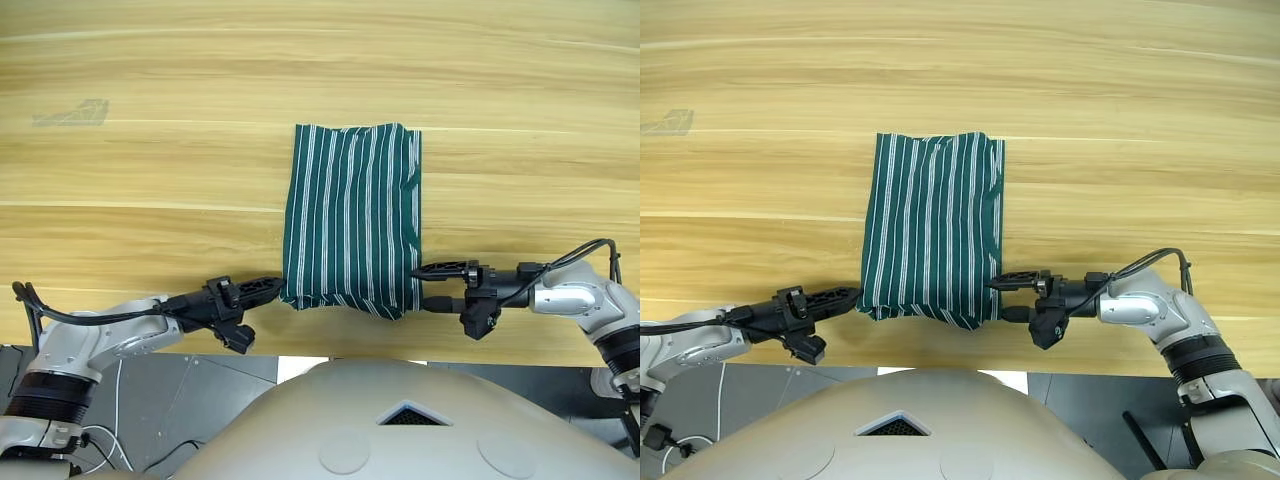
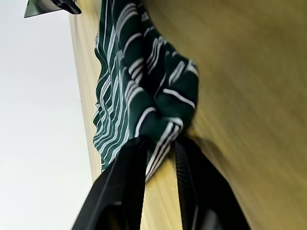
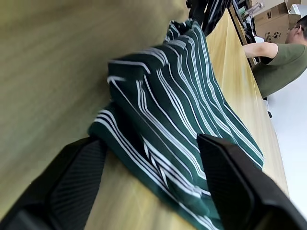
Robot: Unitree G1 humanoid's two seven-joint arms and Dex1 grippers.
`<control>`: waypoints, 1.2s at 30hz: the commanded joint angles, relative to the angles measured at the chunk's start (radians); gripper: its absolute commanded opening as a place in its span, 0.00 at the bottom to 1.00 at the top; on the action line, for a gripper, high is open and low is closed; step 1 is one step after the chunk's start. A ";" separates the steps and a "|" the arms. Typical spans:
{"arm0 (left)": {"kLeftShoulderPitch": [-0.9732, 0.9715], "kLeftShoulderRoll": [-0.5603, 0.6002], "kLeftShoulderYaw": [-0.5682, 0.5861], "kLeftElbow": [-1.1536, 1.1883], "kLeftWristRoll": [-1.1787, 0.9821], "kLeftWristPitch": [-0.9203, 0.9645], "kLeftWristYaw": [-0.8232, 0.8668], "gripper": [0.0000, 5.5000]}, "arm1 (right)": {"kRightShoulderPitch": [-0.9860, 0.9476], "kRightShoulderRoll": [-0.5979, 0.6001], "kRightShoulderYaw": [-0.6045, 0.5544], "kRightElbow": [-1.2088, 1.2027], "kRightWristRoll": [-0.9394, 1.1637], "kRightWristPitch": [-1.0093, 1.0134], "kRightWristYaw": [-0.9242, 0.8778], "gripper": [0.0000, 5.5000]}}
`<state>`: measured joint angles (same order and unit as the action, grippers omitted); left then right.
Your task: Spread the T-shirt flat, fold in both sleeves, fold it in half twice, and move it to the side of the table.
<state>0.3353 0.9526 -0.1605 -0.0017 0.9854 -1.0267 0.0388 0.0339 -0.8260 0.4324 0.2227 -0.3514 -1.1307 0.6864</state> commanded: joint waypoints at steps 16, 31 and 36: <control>-0.033 -0.001 -0.063 -0.004 0.025 0.010 0.035 0.18 | 0.030 -0.009 0.069 -0.027 0.032 0.105 0.026 0.37; -0.039 -0.003 -0.107 0.048 -0.110 0.032 -0.040 0.00 | 0.018 0.009 0.078 -0.018 0.048 0.137 0.022 0.00; 0.059 0.103 -0.179 -0.052 -0.706 0.299 -0.449 0.00 | -0.011 -0.013 0.057 -0.122 0.406 0.409 0.173 0.00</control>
<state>0.3380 0.9824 -0.3033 0.0116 0.5131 -0.8629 -0.2314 0.0498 -0.8179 0.5073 0.1704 -0.1142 -0.8593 0.7758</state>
